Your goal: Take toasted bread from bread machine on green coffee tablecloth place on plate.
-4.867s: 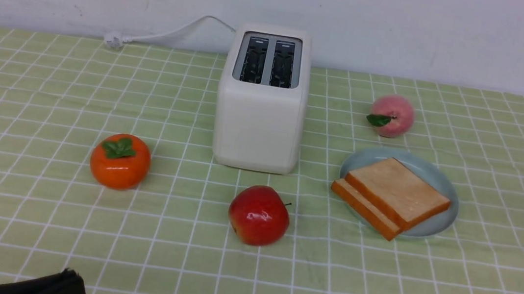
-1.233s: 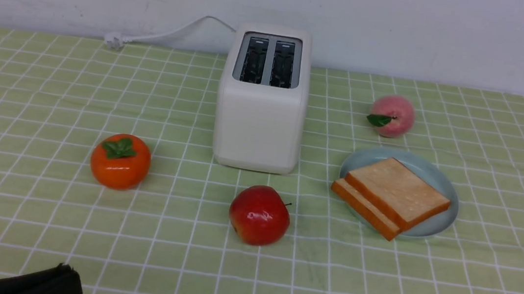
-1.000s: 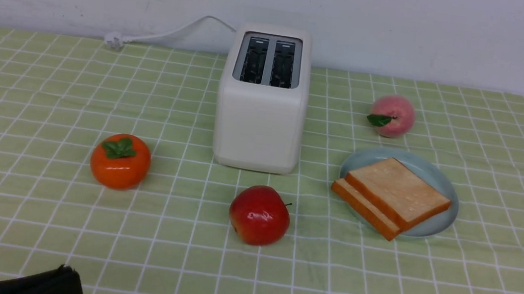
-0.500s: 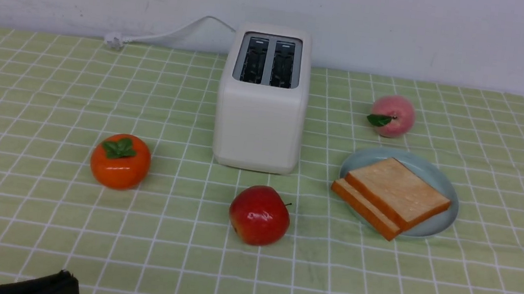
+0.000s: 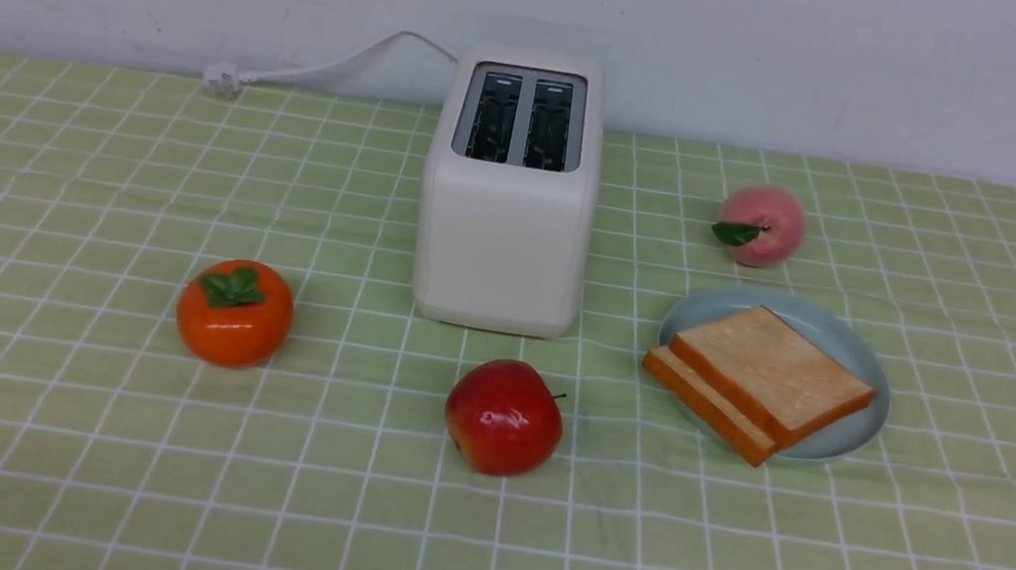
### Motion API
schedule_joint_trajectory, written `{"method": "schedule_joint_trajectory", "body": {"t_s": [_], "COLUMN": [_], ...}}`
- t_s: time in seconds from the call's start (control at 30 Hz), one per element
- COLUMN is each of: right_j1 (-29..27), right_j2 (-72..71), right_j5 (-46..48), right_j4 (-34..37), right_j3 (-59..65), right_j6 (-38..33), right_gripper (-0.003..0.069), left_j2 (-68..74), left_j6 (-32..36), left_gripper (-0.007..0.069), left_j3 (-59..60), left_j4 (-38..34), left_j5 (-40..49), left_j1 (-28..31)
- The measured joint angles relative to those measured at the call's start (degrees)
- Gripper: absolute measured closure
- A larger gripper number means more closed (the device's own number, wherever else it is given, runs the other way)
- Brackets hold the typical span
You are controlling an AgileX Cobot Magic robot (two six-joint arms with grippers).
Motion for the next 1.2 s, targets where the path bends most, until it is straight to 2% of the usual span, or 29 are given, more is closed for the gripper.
{"method": "schedule_joint_trajectory", "body": {"t_s": [0.13, 0.27, 0.47, 0.63, 1.2], "right_j1": [0.0, 0.0, 0.0, 0.0, 0.0], "right_j2": [0.0, 0.0, 0.0, 0.0, 0.0], "right_j5": [0.0, 0.0, 0.0, 0.0, 0.0], "right_j4": [0.0, 0.0, 0.0, 0.0, 0.0], "right_j3": [0.0, 0.0, 0.0, 0.0, 0.0], "right_j6": [0.0, 0.0, 0.0, 0.0, 0.0], "right_gripper": [0.0636, 0.0634, 0.0632, 0.0627, 0.0601], "left_j2": [-6.4, -8.7, -8.9, -8.9, -8.9], "left_j6": [-3.6, -7.2, -12.2, -14.2, -14.5], "left_gripper": [0.0638, 0.0638, 0.0638, 0.0638, 0.0638], "left_j3": [4.7, 8.1, 8.6, 8.6, 8.6], "left_j4": [1.6, 2.6, 3.4, 3.2, 3.1], "left_j5": [1.2, 4.4, 18.8, 19.1, 19.0], "left_j1": [8.4, 11.4, 11.6, 11.6, 11.6]}}
